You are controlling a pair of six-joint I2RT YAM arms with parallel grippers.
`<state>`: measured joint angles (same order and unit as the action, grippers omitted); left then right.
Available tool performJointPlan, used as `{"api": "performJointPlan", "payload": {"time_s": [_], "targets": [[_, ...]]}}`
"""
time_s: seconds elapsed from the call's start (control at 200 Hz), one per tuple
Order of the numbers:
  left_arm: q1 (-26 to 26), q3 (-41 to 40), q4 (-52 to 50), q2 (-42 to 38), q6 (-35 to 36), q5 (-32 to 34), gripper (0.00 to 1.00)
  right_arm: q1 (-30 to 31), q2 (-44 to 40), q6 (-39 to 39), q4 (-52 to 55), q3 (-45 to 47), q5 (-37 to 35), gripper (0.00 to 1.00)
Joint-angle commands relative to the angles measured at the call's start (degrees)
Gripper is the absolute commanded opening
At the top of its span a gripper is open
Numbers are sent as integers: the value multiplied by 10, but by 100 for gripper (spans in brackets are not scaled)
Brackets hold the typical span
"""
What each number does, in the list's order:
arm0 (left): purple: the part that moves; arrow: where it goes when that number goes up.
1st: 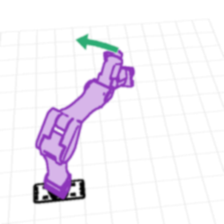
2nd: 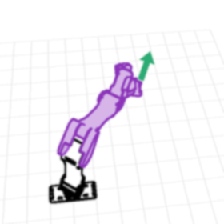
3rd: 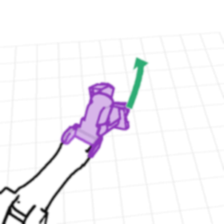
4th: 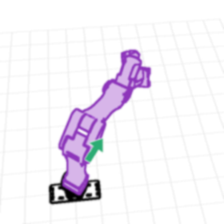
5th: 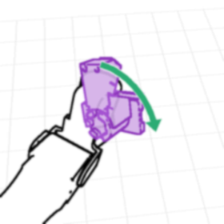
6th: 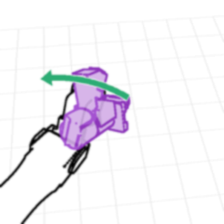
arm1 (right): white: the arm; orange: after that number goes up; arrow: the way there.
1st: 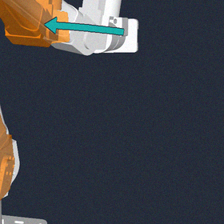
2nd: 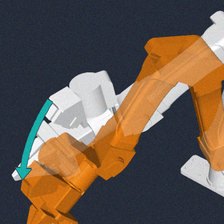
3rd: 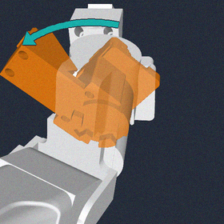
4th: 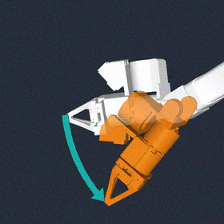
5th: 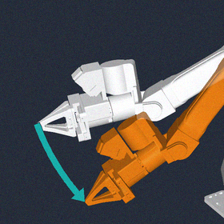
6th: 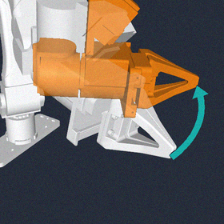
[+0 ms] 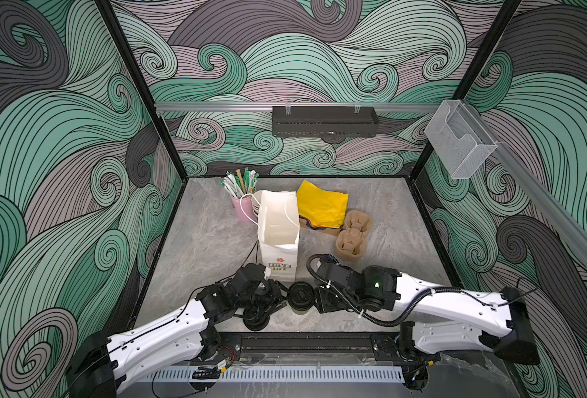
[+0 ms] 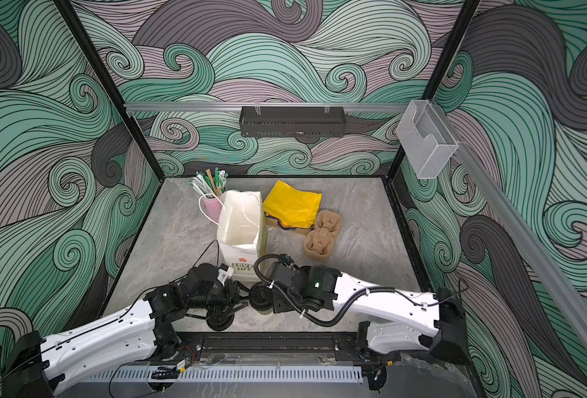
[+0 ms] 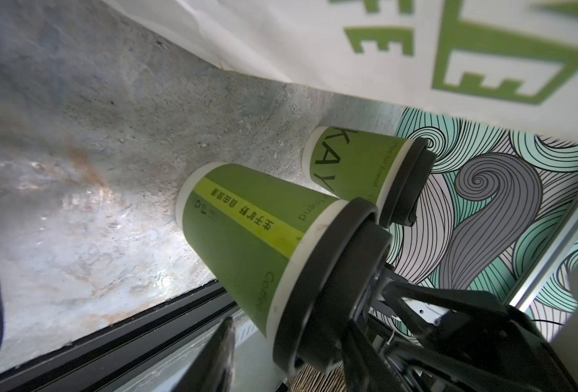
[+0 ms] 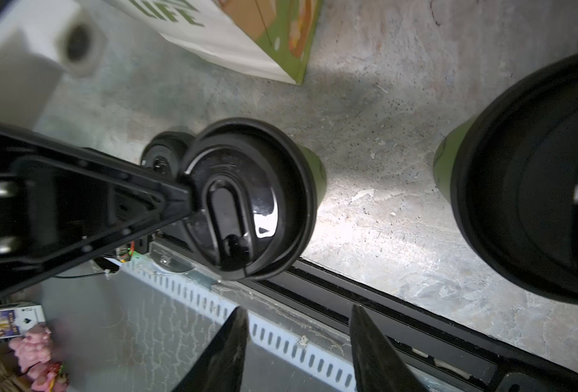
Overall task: Pack a coffee takeout order
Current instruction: Close the lid on the coffee cup, then pick up the cup tray from the cup tray.
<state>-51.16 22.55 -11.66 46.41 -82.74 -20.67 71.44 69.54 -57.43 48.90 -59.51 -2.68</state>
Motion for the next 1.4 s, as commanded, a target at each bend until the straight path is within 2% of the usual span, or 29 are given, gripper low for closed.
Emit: {"api": "performJointPlan", "payload": {"time_s": [0.0, 0.31, 0.465, 0.635, 0.896, 1.061, 1.246, 1.391], "targets": [[-2, 16, -38, 11, 10, 14, 52, -3, -13, -5, 27, -3, -19, 52], [-3, 32, -48, 1, 30, 26, 63, -6, -32, -12, 42, 7, -23, 53], [-3, 40, -56, -8, 45, 22, 64, -9, -43, -10, 51, 6, -24, 54], [-2, 76, -222, -75, 63, 68, 69, -26, -62, 1, 79, 0, -30, 55], [-2, 92, -396, -224, 48, 130, 67, -106, -54, 81, 146, -74, -2, 56], [-2, 153, -496, -262, 41, 221, 56, -165, -22, 111, 208, -141, -9, 54], [-1, 300, -618, -230, 88, 394, 57, -260, 31, 126, 275, -193, -7, 52], [-2, 424, -650, -165, 165, 509, 60, -327, 69, 123, 276, -206, -15, 53]]}}
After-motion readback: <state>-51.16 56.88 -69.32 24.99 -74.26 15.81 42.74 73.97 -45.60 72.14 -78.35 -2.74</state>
